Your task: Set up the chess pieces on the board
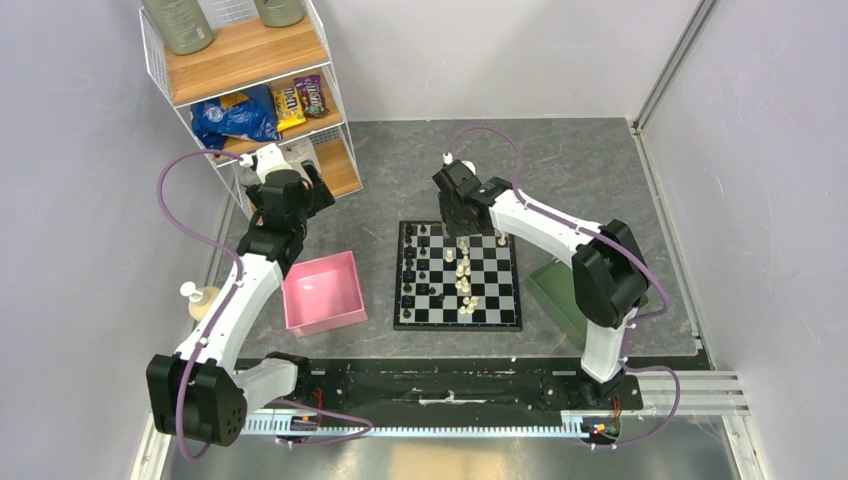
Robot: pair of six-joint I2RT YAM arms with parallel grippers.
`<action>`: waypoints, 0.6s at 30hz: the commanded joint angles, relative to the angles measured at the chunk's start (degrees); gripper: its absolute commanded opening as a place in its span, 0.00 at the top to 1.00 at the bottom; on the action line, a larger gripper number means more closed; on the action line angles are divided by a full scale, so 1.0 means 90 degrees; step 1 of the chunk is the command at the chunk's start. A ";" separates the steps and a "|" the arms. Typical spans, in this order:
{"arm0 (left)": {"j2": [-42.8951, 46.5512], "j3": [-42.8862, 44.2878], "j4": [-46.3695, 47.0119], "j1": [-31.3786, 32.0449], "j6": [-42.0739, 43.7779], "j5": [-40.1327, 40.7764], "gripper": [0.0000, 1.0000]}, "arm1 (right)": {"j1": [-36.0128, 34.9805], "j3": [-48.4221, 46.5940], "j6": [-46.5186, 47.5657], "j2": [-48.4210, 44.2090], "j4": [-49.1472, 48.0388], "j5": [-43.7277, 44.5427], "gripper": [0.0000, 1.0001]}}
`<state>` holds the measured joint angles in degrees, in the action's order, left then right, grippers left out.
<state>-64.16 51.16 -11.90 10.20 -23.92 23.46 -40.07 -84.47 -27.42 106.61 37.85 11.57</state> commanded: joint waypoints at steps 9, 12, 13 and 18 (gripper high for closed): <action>0.0019 0.0117 0.0184 -0.0020 0.0136 0.0050 0.00 | 0.0503 -0.0534 -0.0029 0.0616 0.0091 -0.0101 0.56; 0.0029 0.0107 0.0180 -0.0020 0.0129 0.0049 0.00 | 0.0556 -0.0575 0.0002 0.0764 0.0081 -0.0128 0.58; 0.0030 0.0098 0.0185 -0.0015 0.0129 0.0052 0.00 | 0.0570 -0.0586 0.0009 0.0796 0.0075 -0.0134 0.59; 0.0039 0.0058 0.0209 -0.0020 0.0119 0.0059 0.00 | 0.0612 -0.0661 0.0057 0.0943 -0.0019 -0.0200 0.60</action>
<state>-64.16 51.16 -11.90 10.20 -23.92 23.46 -34.76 -87.26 -27.40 114.26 38.44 10.61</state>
